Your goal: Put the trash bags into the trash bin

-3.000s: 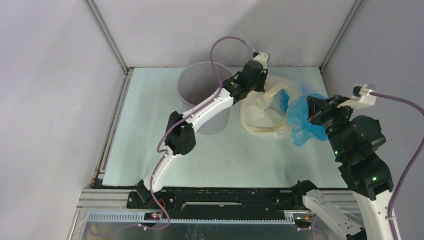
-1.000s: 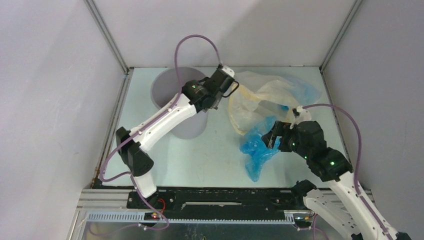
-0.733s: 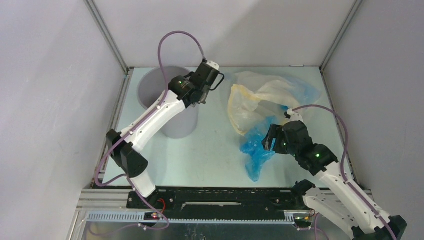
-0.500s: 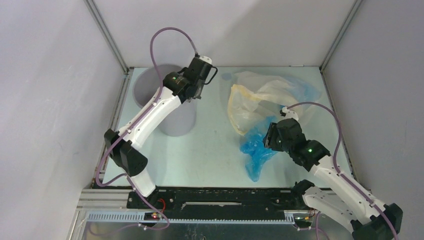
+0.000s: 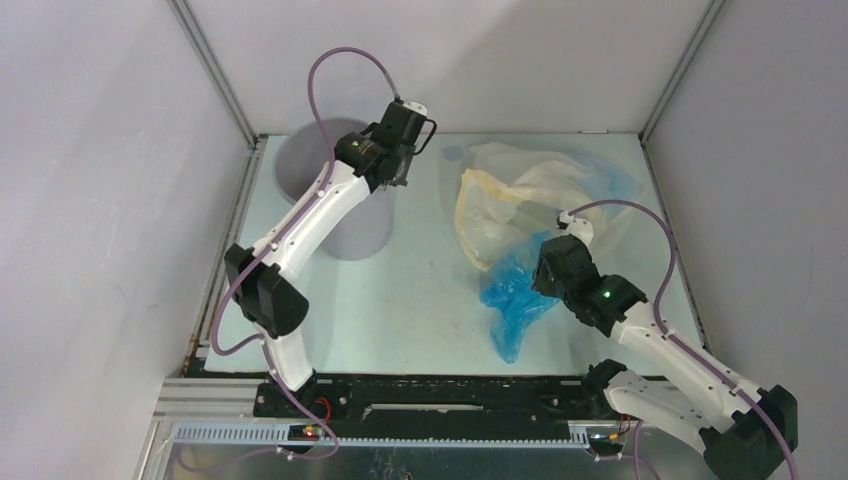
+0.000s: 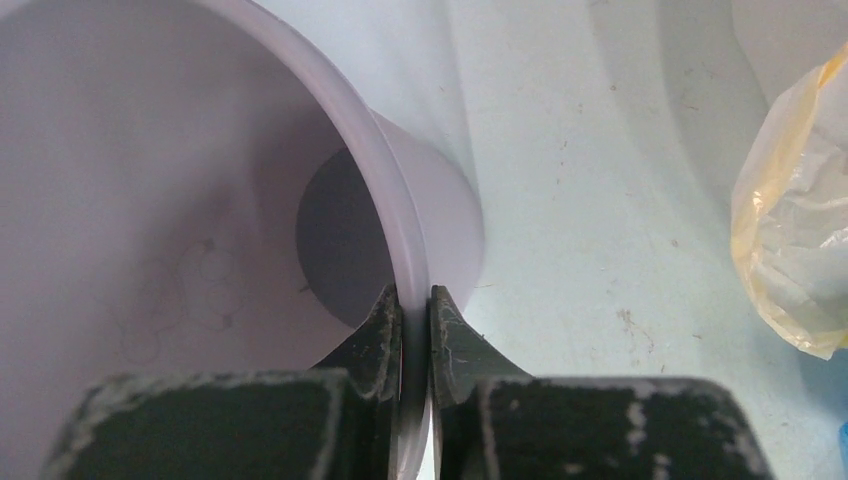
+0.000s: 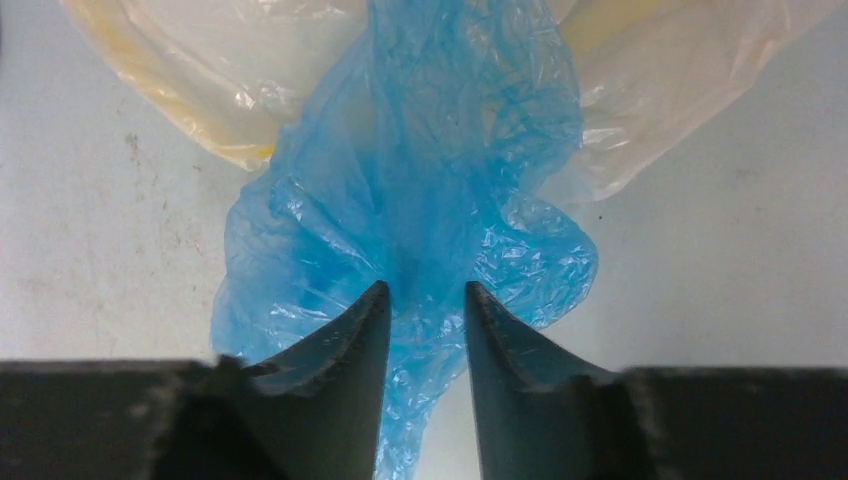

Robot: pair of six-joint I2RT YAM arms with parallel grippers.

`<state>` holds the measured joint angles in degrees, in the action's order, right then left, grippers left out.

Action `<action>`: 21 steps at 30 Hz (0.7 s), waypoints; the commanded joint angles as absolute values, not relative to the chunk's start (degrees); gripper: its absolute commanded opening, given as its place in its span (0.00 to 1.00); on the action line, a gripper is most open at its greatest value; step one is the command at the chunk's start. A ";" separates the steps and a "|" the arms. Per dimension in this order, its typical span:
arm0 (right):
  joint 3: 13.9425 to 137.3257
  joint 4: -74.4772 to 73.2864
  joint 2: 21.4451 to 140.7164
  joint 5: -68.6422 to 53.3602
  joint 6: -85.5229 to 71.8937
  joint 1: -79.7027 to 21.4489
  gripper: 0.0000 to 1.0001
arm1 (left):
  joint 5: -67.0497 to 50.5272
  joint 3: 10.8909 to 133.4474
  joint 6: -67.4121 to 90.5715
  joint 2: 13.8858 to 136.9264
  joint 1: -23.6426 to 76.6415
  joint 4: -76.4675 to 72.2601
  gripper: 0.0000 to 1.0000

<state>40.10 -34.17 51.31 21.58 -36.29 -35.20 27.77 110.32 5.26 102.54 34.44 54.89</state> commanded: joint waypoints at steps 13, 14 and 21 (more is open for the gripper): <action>47.35 -26.96 55.71 13.41 -38.05 -47.76 0.00 | 14.11 115.41 5.88 95.90 34.26 54.21 0.77; 48.82 -26.60 57.61 13.43 -38.26 -49.12 0.00 | 11.94 115.26 6.41 94.95 34.35 54.19 0.78; 56.50 -20.40 64.58 9.76 -37.03 -55.16 0.07 | 1.92 103.36 10.56 83.55 38.59 48.20 0.78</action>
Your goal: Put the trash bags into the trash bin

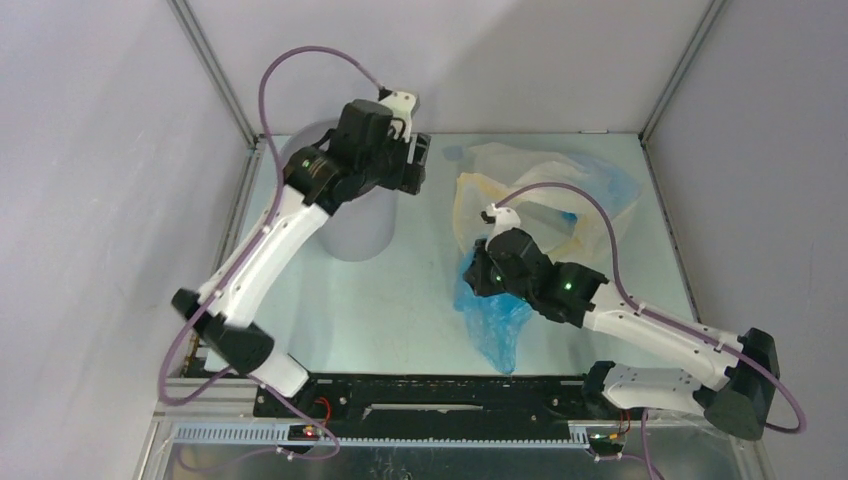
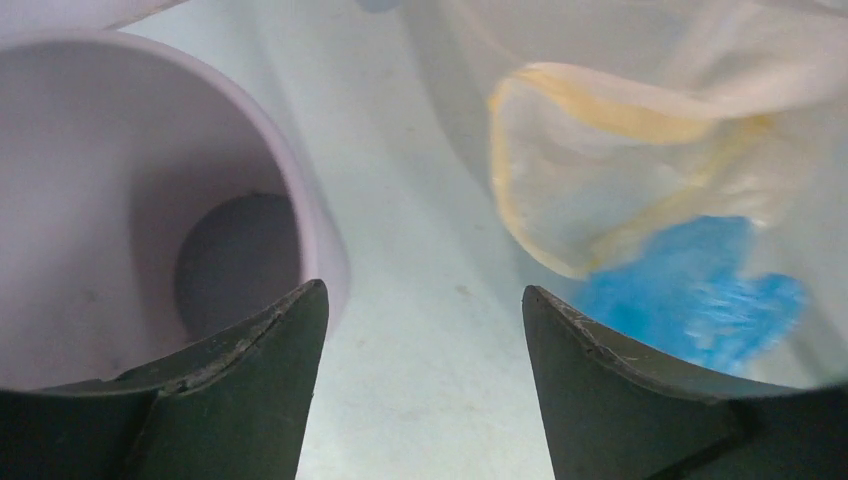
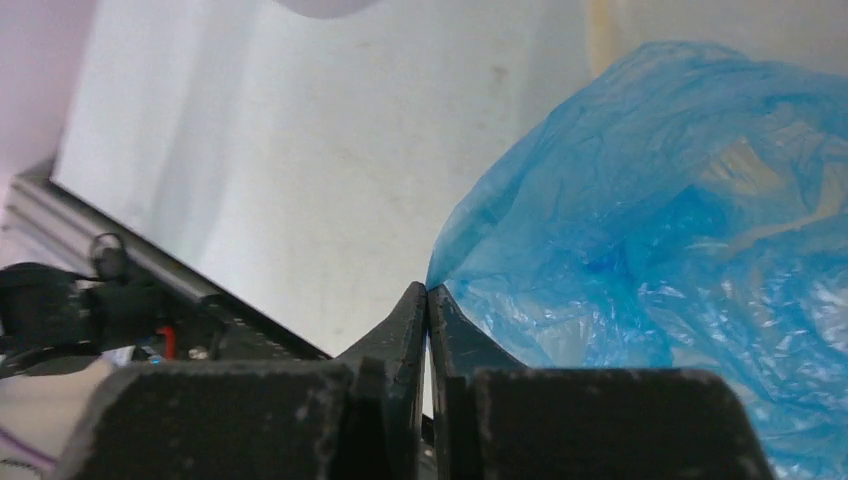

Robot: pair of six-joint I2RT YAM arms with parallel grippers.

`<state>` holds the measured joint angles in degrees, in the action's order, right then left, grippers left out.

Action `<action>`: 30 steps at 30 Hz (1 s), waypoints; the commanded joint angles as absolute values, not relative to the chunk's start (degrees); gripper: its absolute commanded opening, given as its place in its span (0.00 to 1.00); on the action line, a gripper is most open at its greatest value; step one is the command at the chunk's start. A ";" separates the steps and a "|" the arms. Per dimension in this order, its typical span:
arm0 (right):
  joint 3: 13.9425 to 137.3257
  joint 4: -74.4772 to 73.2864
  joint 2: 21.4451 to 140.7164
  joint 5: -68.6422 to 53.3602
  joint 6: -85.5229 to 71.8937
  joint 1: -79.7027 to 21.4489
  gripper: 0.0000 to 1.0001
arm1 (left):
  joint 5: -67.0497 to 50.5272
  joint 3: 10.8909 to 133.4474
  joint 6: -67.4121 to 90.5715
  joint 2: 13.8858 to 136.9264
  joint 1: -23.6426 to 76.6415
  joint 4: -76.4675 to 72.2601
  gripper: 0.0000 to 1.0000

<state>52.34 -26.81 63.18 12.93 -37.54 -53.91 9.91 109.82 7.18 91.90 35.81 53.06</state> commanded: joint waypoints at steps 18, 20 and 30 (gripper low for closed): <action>44.49 -30.91 41.29 12.12 -31.90 -47.33 0.63 | 2.29 57.46 27.48 62.32 50.27 21.62 0.72; 42.47 -30.66 38.92 8.59 -30.72 -44.17 0.67 | 2.92 54.77 28.44 61.98 50.30 18.76 0.73; 36.88 -28.37 42.09 1.75 -28.03 -32.13 0.81 | -8.49 52.55 31.16 68.91 51.47 6.55 0.70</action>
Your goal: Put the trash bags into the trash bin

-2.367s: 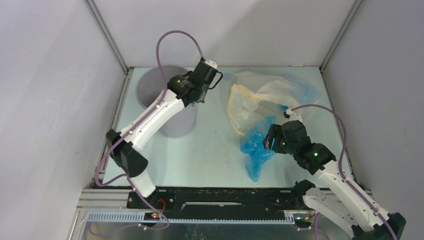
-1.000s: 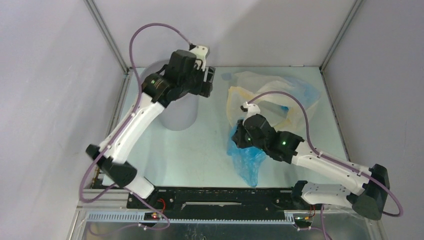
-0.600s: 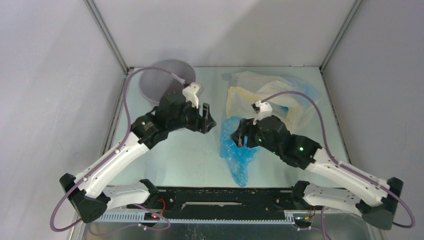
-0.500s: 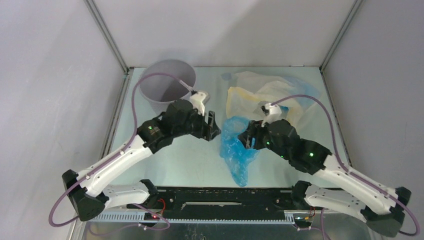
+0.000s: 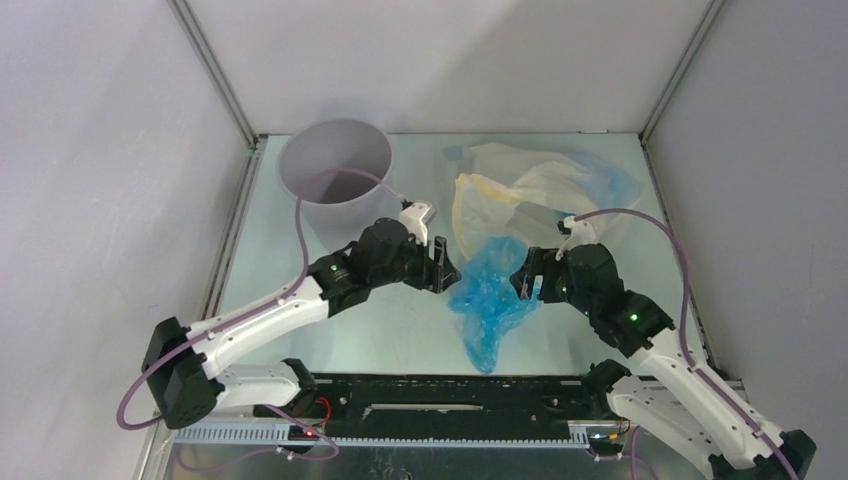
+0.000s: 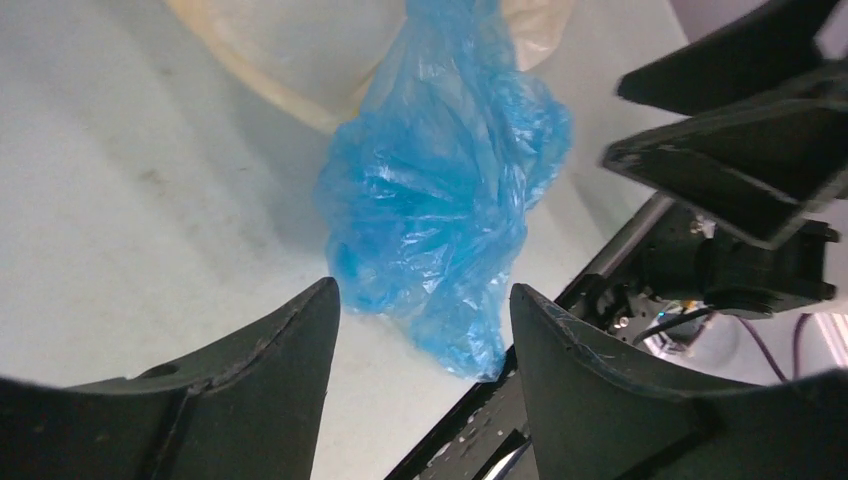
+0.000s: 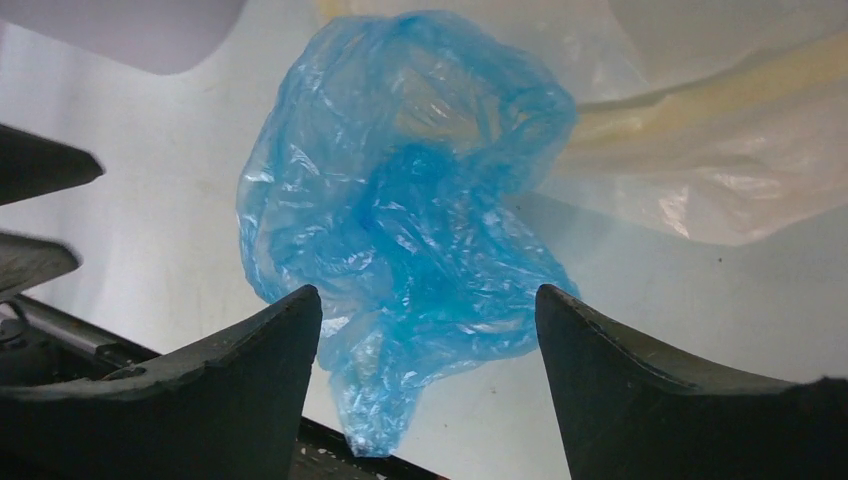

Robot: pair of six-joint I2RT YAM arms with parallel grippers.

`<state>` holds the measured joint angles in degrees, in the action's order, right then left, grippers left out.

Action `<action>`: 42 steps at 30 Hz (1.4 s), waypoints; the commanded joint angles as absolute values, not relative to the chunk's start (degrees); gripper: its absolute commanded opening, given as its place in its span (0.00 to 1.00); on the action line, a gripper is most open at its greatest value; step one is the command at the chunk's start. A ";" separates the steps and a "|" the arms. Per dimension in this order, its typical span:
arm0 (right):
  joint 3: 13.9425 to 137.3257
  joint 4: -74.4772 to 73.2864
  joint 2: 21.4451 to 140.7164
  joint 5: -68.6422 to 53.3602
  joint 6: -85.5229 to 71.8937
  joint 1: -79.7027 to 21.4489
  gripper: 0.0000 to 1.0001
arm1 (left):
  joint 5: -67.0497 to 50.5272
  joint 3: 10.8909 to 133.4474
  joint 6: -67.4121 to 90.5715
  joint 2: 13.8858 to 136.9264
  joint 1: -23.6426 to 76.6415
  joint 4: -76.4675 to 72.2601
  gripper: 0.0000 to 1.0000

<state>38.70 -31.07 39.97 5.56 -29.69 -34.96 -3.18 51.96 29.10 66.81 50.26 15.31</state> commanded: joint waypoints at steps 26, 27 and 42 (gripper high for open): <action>33.52 -19.68 39.15 2.60 -31.28 -41.41 0.80 | -13.31 51.51 28.12 76.35 54.10 -3.54 0.49; 33.23 -21.00 37.46 3.95 -31.43 -41.17 0.82 | -13.26 51.97 27.78 76.98 54.40 -3.72 0.49; 32.43 -35.40 23.92 17.61 -36.44 -31.73 0.72 | -6.99 62.99 23.38 88.03 59.53 2.70 0.51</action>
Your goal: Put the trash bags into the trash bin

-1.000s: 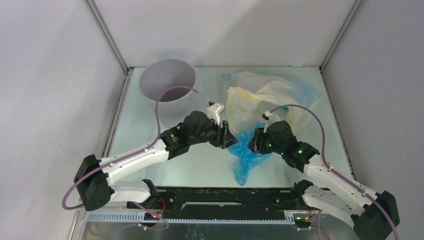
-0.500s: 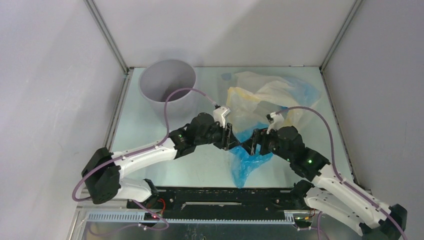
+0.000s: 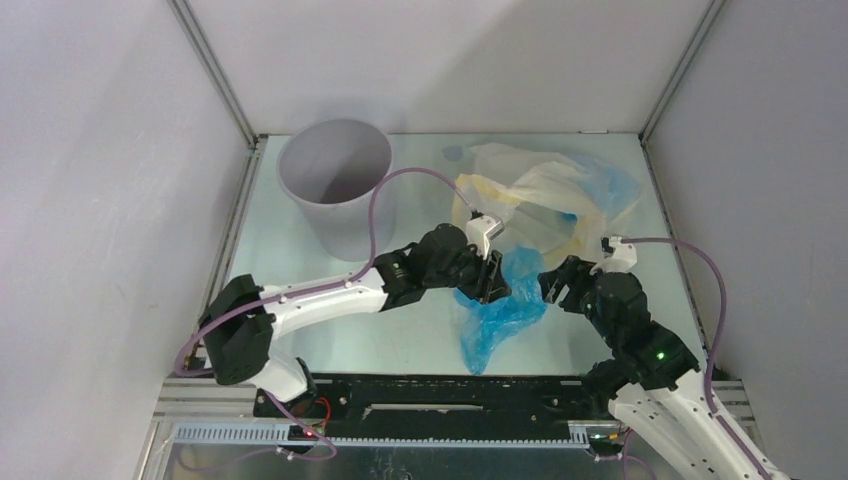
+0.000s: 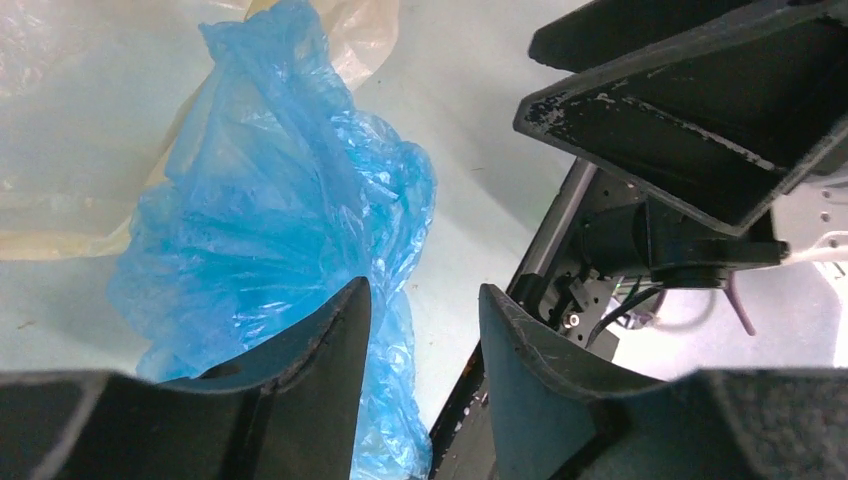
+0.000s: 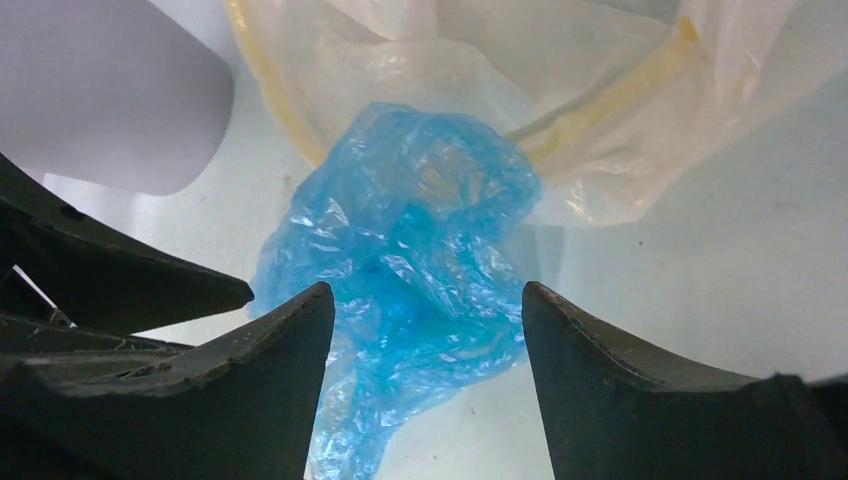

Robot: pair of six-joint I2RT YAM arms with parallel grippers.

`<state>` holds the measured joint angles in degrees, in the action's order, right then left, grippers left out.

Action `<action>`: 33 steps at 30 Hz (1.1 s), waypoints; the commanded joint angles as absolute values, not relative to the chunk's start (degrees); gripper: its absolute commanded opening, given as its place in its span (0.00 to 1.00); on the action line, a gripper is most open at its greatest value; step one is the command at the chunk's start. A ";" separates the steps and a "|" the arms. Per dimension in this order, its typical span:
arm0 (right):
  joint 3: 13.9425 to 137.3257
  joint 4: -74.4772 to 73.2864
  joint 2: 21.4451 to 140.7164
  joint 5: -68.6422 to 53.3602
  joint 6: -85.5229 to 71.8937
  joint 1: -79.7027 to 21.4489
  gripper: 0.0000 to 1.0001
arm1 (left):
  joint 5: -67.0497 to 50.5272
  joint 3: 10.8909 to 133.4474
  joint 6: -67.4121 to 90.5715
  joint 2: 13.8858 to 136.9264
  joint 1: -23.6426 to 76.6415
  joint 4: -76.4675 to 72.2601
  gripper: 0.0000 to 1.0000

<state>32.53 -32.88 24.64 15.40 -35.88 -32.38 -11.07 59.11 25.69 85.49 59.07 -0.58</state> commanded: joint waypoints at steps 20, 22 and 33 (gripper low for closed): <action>28.01 -26.82 28.36 2.29 -32.95 -31.60 0.65 | 3.07 69.14 20.75 87.38 61.79 14.23 0.00; 27.29 -24.21 29.16 -2.71 -30.84 -31.55 0.66 | 3.35 68.42 20.49 84.89 61.70 15.60 0.00; 27.27 -21.62 30.50 -0.03 -29.87 -31.62 0.91 | 0.44 72.63 19.00 77.08 61.70 23.95 0.00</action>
<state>27.14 -24.95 31.11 -0.43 -31.35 -31.70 1.13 68.82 21.56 80.53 61.65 20.32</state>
